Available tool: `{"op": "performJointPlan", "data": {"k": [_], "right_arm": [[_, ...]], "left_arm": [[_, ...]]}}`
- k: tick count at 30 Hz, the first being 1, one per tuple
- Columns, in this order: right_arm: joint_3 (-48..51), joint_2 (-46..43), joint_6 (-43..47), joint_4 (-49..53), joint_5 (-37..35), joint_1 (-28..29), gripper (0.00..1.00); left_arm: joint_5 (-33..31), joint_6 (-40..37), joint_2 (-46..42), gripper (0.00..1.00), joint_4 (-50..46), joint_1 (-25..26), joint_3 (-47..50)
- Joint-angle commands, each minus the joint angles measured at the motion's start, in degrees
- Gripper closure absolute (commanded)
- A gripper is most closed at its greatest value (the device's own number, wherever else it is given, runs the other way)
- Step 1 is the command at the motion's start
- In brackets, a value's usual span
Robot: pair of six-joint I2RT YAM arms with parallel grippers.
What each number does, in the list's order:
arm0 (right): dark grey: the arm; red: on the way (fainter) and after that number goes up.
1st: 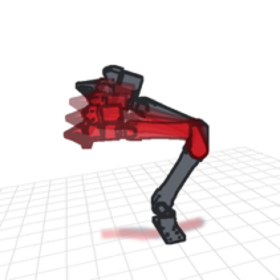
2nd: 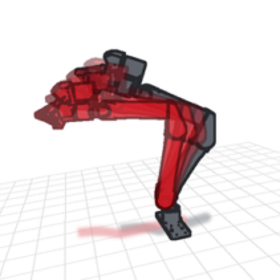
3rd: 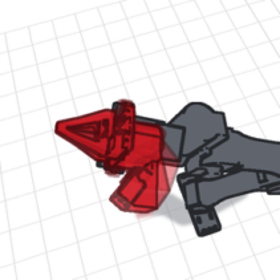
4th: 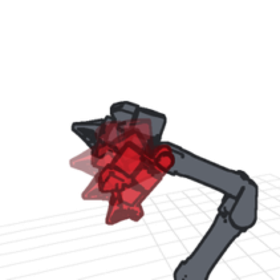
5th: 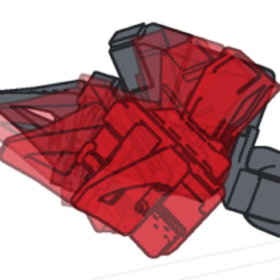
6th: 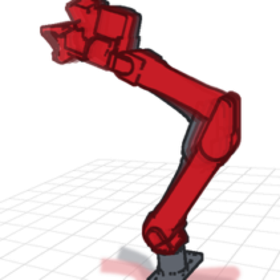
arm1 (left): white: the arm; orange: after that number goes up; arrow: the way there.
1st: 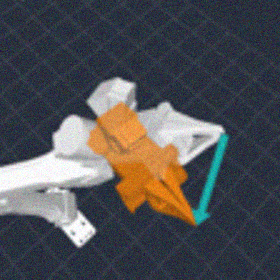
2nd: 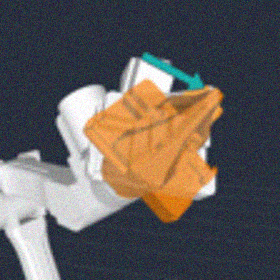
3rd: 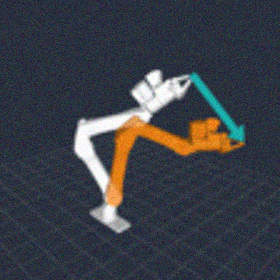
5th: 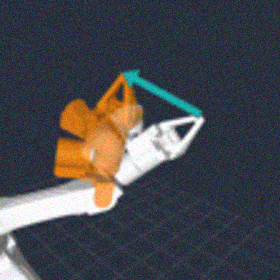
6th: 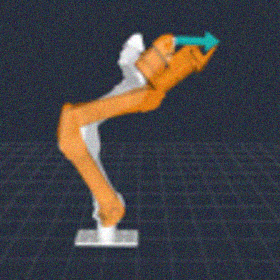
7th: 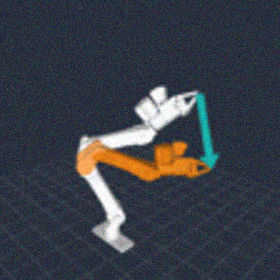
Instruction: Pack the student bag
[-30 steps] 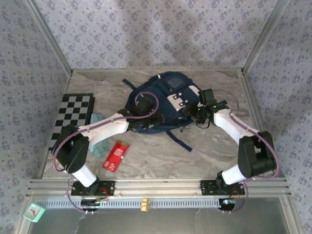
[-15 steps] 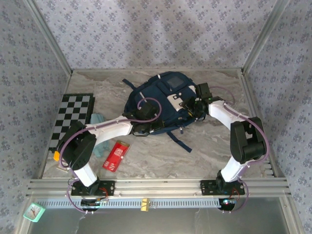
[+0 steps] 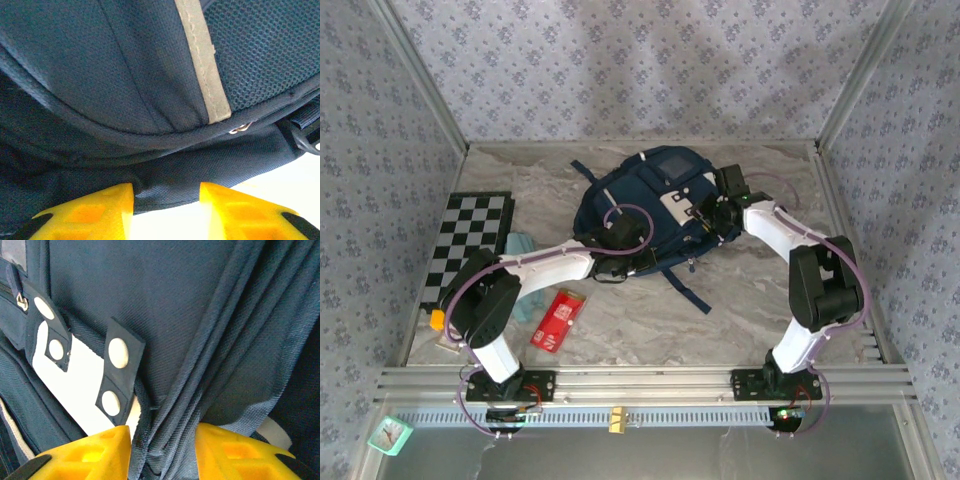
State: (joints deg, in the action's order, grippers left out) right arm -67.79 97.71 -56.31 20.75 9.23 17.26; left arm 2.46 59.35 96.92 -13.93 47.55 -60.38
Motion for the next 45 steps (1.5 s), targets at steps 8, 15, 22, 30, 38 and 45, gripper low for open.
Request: {"op": "performJointPlan", "data": {"k": [8,15,22,30,38,45], "right_arm": [[0.9,-2.4,-2.7,-1.4,0.6,1.8,0.55],[0.2,1.5,-2.8,-1.6,0.8,2.5,0.52],[-4.7,4.3,-2.2,0.5,-0.5,3.3,0.43],[-4.7,4.5,-2.8,2.3,-2.0,5.1,0.30],[-1.8,4.6,-3.3,1.4,-3.4,5.8,0.22],[-5.7,7.6,-1.6,1.6,-4.1,5.6,0.26]], "left_arm": [[-1.6,-1.4,2.2,0.60,-4.1,1.0,-1.3],[-1.5,-1.3,2.1,0.60,-4.3,1.0,-1.6],[-1.4,-1.1,2.2,0.60,-4.5,1.1,-1.3],[-2.7,-1.1,0.8,0.59,-5.9,2.0,-0.4],[-3.8,-0.9,1.0,0.59,-7.0,2.1,-1.0],[-6.9,-1.1,0.4,0.52,-9.2,2.5,-0.1]]}}
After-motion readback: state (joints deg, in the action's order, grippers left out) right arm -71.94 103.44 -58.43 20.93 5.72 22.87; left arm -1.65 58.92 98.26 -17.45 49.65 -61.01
